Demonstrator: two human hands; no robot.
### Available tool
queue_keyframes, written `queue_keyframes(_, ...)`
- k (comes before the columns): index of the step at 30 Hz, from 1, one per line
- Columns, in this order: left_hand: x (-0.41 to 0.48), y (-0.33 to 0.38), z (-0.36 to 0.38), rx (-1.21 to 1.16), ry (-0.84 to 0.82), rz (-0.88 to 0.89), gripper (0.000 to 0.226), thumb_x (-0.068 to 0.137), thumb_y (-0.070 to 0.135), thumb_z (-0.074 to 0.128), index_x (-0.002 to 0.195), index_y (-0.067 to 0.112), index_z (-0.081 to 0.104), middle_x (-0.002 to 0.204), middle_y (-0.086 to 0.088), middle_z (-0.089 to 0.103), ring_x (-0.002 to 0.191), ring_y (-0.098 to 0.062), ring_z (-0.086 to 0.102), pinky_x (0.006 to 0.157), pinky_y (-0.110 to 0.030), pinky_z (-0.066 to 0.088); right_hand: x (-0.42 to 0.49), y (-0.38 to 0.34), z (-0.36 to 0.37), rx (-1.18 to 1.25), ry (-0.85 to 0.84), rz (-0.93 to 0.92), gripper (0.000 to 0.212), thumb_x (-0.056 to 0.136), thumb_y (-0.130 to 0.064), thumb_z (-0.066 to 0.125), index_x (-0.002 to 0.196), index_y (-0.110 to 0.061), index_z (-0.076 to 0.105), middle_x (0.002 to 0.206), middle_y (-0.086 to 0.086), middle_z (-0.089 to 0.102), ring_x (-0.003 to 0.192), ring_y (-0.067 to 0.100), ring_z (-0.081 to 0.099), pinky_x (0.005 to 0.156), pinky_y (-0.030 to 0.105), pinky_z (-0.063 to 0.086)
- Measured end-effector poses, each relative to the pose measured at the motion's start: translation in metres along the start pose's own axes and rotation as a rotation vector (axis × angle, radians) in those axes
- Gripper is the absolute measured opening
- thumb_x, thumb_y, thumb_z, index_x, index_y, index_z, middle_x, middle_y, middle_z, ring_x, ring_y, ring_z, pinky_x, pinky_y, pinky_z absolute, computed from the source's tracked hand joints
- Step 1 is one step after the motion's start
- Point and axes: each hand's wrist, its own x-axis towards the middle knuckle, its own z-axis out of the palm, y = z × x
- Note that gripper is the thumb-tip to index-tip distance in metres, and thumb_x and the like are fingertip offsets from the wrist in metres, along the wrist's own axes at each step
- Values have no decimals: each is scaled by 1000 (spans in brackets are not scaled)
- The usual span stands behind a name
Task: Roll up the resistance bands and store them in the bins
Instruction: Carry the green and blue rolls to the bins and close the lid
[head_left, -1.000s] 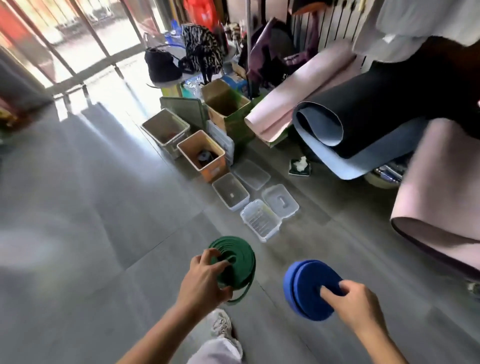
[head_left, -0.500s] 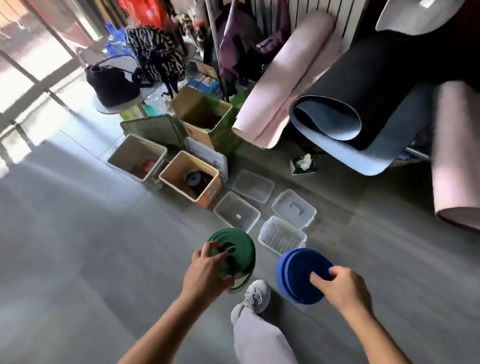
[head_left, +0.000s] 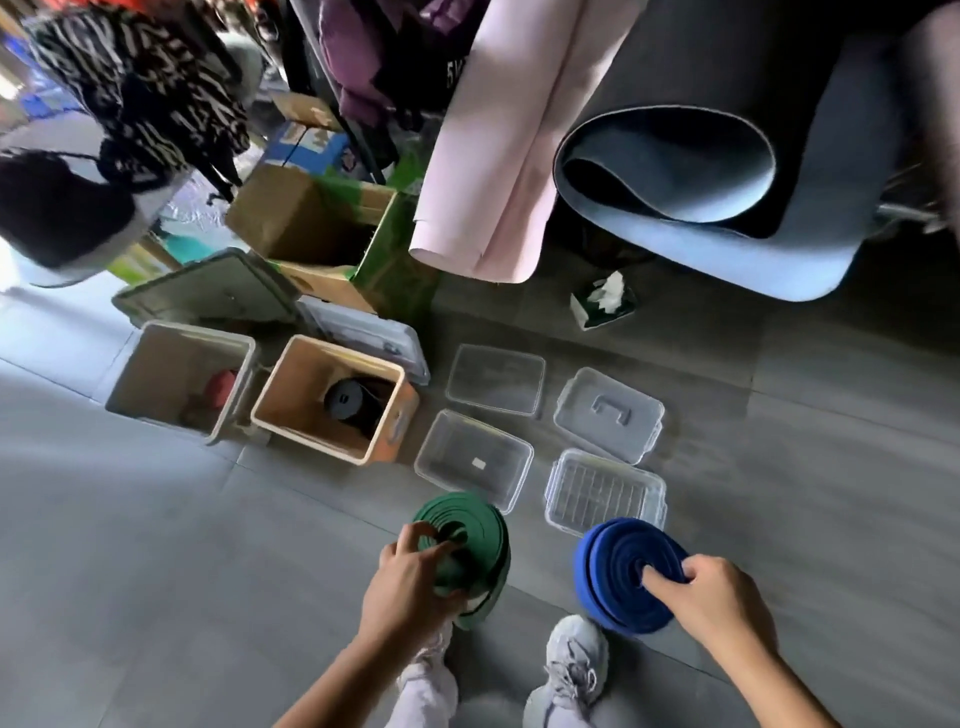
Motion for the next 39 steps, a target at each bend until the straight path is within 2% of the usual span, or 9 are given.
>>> queue_keyframes(9, 216, -81, 135, 102, -30, 90, 59, 72, 45, 74, 127, 45, 53, 132, 5, 36, 109, -26, 45, 89, -31, 48, 156, 5, 146, 2, 43, -133, 55, 62, -53, 68, 50, -13, 31, 43, -1, 33, 46, 20, 33, 47, 29, 27)
queue_keyframes(16, 334, -140, 236, 48, 35, 5, 51, 65, 53, 73, 114, 48, 61, 101, 4, 37, 95, -26, 50, 76, -26, 43, 254, 6, 220, -44, 89, -277, 52, 60, -57, 66, 52, -11, 44, 43, -5, 33, 46, 16, 29, 48, 29, 25)
queue_keyframes(20, 385, -150, 255, 40, 86, -15, 54, 66, 58, 71, 117, 41, 61, 114, -1, 53, 102, -25, 59, 80, -27, 45, 282, 16, 239, -66, 122, -295, 57, 56, -61, 64, 54, -6, 49, 38, -5, 38, 41, 15, 29, 47, 26, 25)
queue_keyframes(26, 405, -142, 266, 264, 152, 11, 40, 78, 60, 61, 90, 22, 61, 94, -1, 68, 88, -26, 63, 62, -27, 38, 272, 40, 245, -150, 151, -197, 54, 51, -60, 63, 46, -17, 32, 37, -5, 33, 41, 17, 30, 48, 26, 24)
queue_keyframes(29, 407, -142, 276, 328, 147, 69, 40, 88, 57, 49, 94, 18, 53, 97, -4, 68, 92, -28, 62, 63, -30, 37, 274, 52, 251, -151, 187, -119, 57, 53, -58, 64, 46, -16, 26, 37, -6, 28, 42, 17, 27, 49, 27, 21)
queue_keyframes(31, 407, -142, 277, 390, 156, 76, 49, 89, 57, 47, 111, 14, 45, 101, -4, 67, 95, -28, 62, 63, -30, 38, 280, 60, 254, -121, 202, -67, 57, 53, -54, 65, 42, -16, 24, 34, -6, 26, 40, 16, 25, 46, 24, 18)
queue_keyframes(33, 402, -136, 271, 470, 166, 107, 60, 89, 58, 45, 124, 11, 35, 104, -3, 66, 98, -27, 62, 64, -30, 41, 285, 67, 254, -110, 200, -12, 57, 56, -52, 65, 38, -16, 25, 31, -6, 28, 35, 14, 26, 40, 20, 18)
queue_keyframes(36, 387, -103, 255, 474, 226, 312, 45, 88, 59, 44, 104, 17, 43, 96, -1, 67, 90, -27, 64, 64, -30, 48, 293, 78, 254, -25, 179, 96, 48, 62, -50, 65, 38, -17, 38, 26, -5, 39, 22, 7, 32, 33, 13, 23)
queue_keyframes(39, 369, -53, 248, 388, 183, 503, 41, 87, 58, 46, 98, 19, 47, 90, 0, 67, 83, -28, 64, 60, -30, 45, 303, 82, 265, 39, 189, 171, 41, 61, -49, 66, 48, -13, 50, 27, -3, 47, 24, 7, 42, 39, 14, 37)
